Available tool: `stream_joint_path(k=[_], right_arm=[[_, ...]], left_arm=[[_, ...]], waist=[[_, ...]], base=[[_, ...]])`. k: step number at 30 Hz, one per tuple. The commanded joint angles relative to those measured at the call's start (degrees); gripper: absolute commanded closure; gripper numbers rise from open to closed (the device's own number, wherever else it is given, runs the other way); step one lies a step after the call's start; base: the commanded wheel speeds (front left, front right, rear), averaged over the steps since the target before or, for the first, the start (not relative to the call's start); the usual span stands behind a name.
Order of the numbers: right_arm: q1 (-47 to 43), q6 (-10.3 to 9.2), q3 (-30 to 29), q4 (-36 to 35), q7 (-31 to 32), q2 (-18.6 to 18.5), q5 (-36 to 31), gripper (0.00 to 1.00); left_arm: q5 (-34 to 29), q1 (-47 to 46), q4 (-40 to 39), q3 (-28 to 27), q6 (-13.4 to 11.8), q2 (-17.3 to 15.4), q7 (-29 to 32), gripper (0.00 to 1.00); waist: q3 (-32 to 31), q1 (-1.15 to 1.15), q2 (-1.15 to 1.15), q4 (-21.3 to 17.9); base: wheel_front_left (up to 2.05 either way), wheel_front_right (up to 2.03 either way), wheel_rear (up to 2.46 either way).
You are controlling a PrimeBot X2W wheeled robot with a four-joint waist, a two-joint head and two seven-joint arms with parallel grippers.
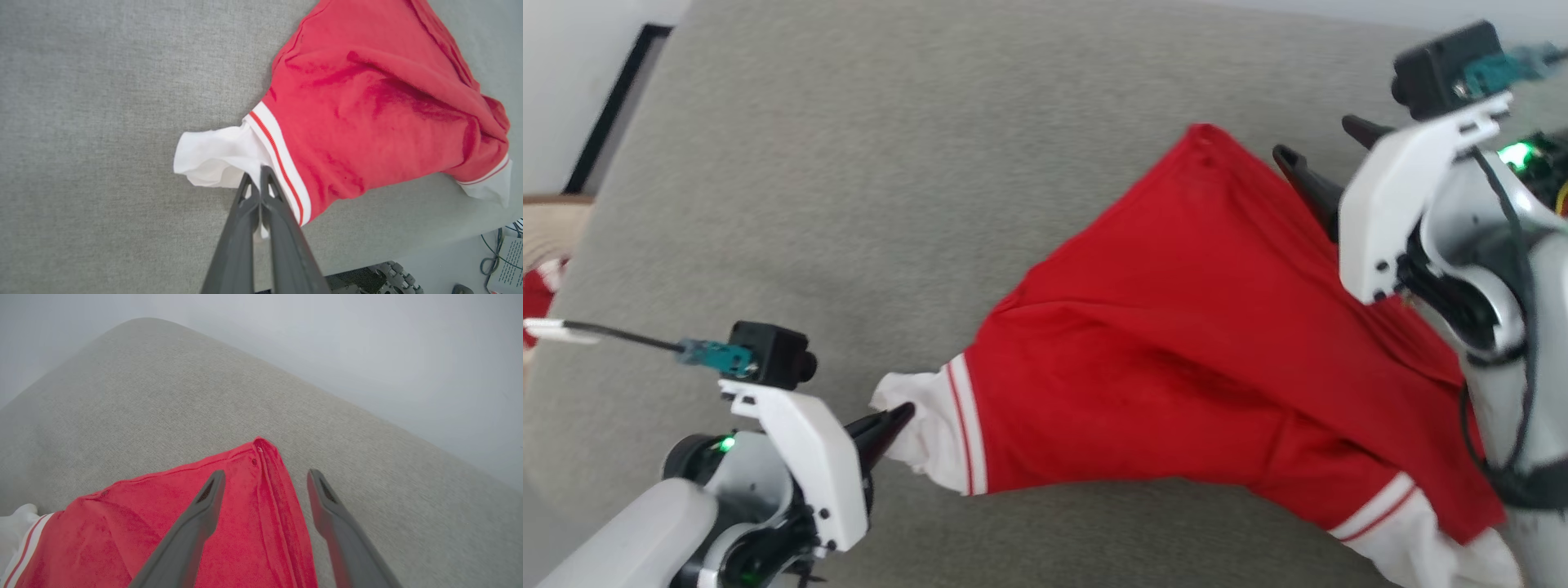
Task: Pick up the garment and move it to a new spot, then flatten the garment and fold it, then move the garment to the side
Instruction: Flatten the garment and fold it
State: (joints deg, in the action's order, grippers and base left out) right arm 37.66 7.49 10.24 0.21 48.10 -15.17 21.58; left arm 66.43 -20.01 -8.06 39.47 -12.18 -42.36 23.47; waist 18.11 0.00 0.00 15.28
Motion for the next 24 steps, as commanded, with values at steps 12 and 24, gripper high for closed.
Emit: stream_joint_path(k=[12, 24], right_arm=[[12.6, 0.00, 7.8, 25.3, -2.4, -4.6, -0.1, 0.00], [13.2, 0.07, 19.3, 44.5, 7.7, -5.8, 6.1, 0.00]], left_arm=[[-1.9, -6.0, 4.3, 2.9, 3.8, 5.5, 1.0, 1.00], [-1.9, -8.3, 8.9, 3.7, 6.7, 8.4, 0.2, 1.00]], waist=[[3.6, 0.00, 0.00, 8.1], [5.8, 0.00, 0.00, 10.8]], base=[[0.00, 0.00, 0.00], [0.00, 0.00, 0.00]])
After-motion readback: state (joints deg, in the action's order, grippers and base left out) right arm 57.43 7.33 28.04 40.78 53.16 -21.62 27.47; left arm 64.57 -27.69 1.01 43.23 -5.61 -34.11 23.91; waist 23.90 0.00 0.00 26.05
